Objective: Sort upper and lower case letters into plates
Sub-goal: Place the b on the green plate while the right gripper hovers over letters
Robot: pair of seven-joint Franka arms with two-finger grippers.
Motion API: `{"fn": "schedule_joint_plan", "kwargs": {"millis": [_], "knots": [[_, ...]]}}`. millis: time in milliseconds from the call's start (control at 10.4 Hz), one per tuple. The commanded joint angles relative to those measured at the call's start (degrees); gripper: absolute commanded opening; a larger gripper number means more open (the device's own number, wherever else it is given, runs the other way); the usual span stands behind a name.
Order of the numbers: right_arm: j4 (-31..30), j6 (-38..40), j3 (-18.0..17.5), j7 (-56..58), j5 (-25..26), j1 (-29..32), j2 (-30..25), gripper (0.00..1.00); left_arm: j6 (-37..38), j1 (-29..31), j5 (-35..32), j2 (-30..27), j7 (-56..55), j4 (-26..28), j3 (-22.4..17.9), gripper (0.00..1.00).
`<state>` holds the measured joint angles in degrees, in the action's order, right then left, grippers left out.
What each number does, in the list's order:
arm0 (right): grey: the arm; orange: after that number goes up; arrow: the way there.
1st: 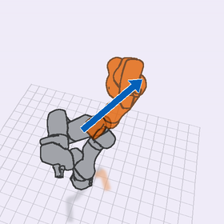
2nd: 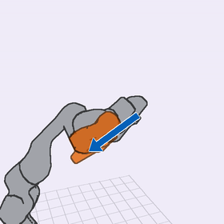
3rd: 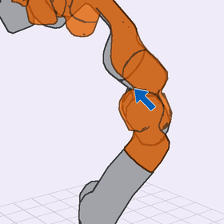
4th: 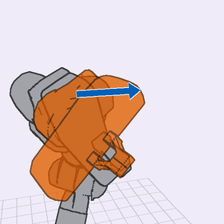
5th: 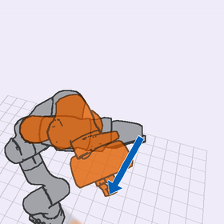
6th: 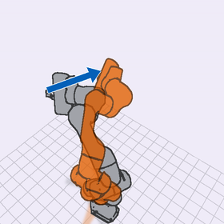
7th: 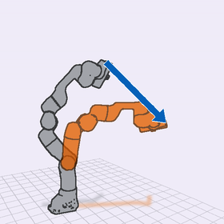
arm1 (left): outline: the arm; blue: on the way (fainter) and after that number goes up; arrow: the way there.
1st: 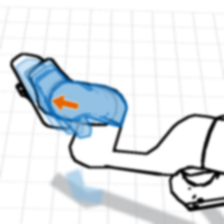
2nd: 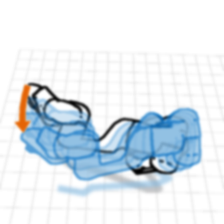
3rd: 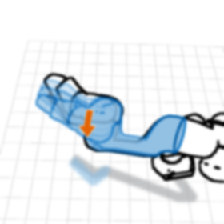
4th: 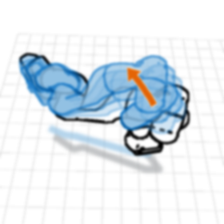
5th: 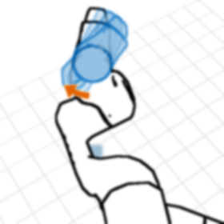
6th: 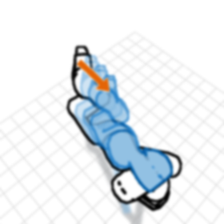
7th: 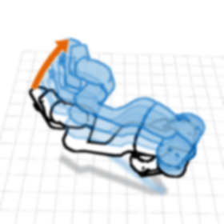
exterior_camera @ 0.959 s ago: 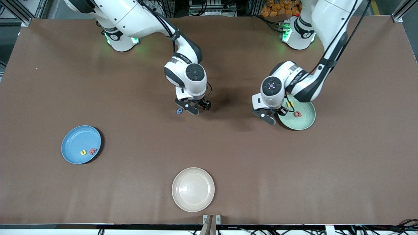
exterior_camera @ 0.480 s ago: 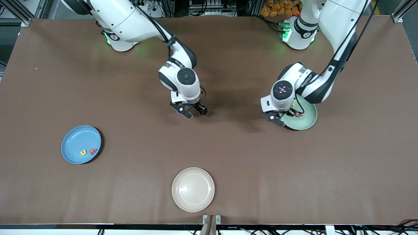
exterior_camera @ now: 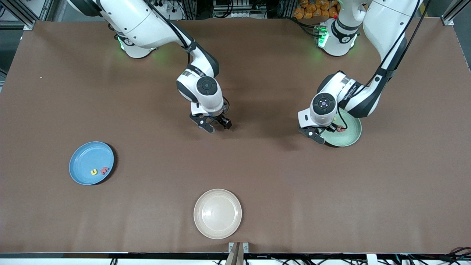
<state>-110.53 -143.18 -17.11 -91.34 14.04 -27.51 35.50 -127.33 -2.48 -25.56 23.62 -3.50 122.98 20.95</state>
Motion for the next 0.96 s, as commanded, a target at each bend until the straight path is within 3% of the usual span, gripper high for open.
{"fn": "schedule_joint_plan", "kwargs": {"millis": [0, 384, 863], "knots": [[-4.86, -0.6, -1.34, -1.03, -0.51, 1.05, -4.38, 1.0, -0.55, 0.64, -0.28, -1.65, 0.95, 1.29, 0.67, 0.44], [-4.78, -4.82, -1.44, -1.12, -0.59, 1.05, -3.42, 1.0, -0.46, 1.43, 1.39, -2.0, 2.1, 1.21, 1.19, 0.48], [-4.43, -5.0, -1.44, -1.21, -0.59, 0.88, -2.11, 1.0, -0.46, 0.12, 17.09, -0.86, -2.72, -1.16, 8.39, 0.71]]}}
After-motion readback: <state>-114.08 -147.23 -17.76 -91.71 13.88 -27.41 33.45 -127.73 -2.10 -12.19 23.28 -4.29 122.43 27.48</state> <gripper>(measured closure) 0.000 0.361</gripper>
